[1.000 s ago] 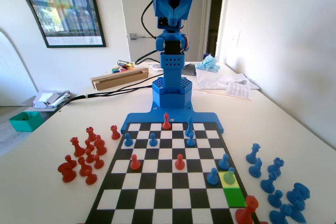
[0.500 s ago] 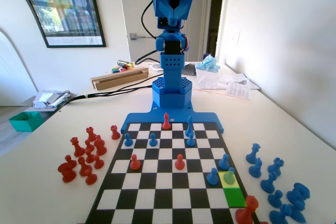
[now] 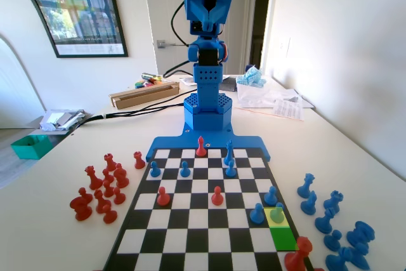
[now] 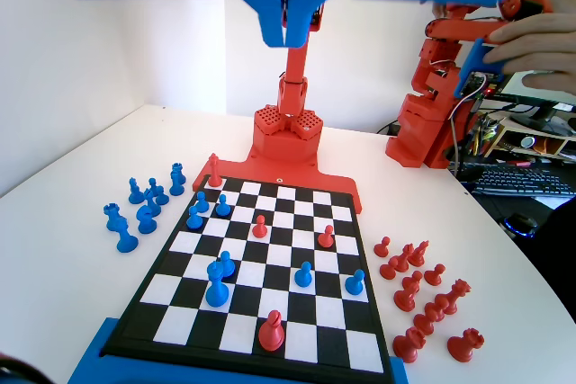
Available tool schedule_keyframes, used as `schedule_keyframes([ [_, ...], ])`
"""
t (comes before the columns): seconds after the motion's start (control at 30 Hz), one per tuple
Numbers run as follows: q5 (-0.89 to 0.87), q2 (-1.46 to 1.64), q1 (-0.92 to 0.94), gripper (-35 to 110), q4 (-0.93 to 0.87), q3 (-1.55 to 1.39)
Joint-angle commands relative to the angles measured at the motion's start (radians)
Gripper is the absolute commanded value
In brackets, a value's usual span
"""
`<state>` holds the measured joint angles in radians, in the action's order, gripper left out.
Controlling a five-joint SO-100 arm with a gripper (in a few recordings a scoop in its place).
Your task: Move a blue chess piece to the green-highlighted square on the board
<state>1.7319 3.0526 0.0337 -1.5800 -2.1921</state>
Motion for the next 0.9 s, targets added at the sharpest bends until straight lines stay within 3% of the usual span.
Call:
schedule_keyframes([
  [0.0,0.04,-0.037,-0.008,1,0.0,0.017],
  [0.57,0.195,-0.676,-0.054,1,-0.092,0.549],
  [0.87,-0.104,-0.966,-0.029,1,0.103,0.667],
])
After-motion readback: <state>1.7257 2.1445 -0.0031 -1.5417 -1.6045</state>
